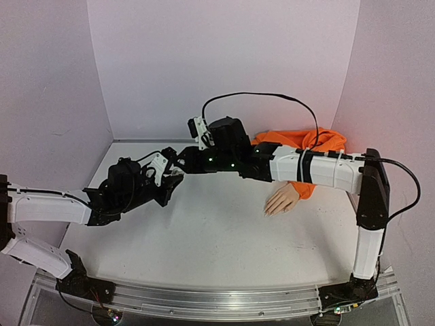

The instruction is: Paint the nails

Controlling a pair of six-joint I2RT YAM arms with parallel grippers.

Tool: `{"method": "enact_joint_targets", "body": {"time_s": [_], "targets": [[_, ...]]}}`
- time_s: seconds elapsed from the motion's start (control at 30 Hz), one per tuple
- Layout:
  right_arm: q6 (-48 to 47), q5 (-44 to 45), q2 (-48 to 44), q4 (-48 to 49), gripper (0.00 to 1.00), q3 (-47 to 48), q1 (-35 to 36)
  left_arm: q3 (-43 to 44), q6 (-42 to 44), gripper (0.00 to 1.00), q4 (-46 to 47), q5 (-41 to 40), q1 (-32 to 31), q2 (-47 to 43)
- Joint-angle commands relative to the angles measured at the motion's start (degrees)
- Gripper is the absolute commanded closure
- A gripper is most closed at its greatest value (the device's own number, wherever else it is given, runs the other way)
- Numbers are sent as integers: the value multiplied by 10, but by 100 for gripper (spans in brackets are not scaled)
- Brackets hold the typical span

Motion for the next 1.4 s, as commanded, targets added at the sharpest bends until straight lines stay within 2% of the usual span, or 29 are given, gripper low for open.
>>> {"method": "enact_joint_targets", "body": {"time_s": [0.0,0.1,0.13,0.2,0.23,0.37,0.43,0.5,0.6,0.7,0.77,0.83,0.93,0.97,1.07,1.2,1.37], "targets": [[-8,-18,5,16,84,26,2,31,-19,100,13,16,-2,-20],[-54,-40,-8,18,97,16,1,26,-36,100,12,78,-1,-39],[-80,-54,-18,19,100,8,1,25,-40,100,12,119,2,-49],[-161,-117,-42,34,100,-21,-6,24,-48,100,13,253,18,-64],[-203,-174,-57,47,100,-46,-11,25,-54,100,15,333,28,-71],[-368,-567,-96,28,100,-106,-20,58,-95,100,25,695,71,-72],[-387,-632,-107,16,100,-121,-21,91,-133,100,25,828,76,-52],[-395,-650,-114,8,100,-136,-23,109,-156,100,25,867,77,-33],[-403,-635,-125,7,100,-159,-31,97,-134,100,26,782,79,-36],[-369,-529,-141,31,100,-174,-36,73,-111,100,26,606,79,-43],[-327,-396,-147,43,91,-172,-37,62,-98,100,25,447,74,-47],[-274,-241,-152,41,62,-165,-38,55,-61,100,13,302,61,-51],[-226,-129,-155,39,42,-156,-39,59,-6,100,-10,139,32,-44],[-210,-109,-155,38,39,-153,-39,61,4,100,-17,86,25,-37],[-159,-96,-140,37,35,-135,-38,66,22,100,-21,13,13,-24],[-97,-81,-107,35,36,-99,-31,70,38,100,-22,-28,6,-13],[-63,-65,-66,34,49,-47,-23,71,44,100,-23,-26,4,-6]]}}
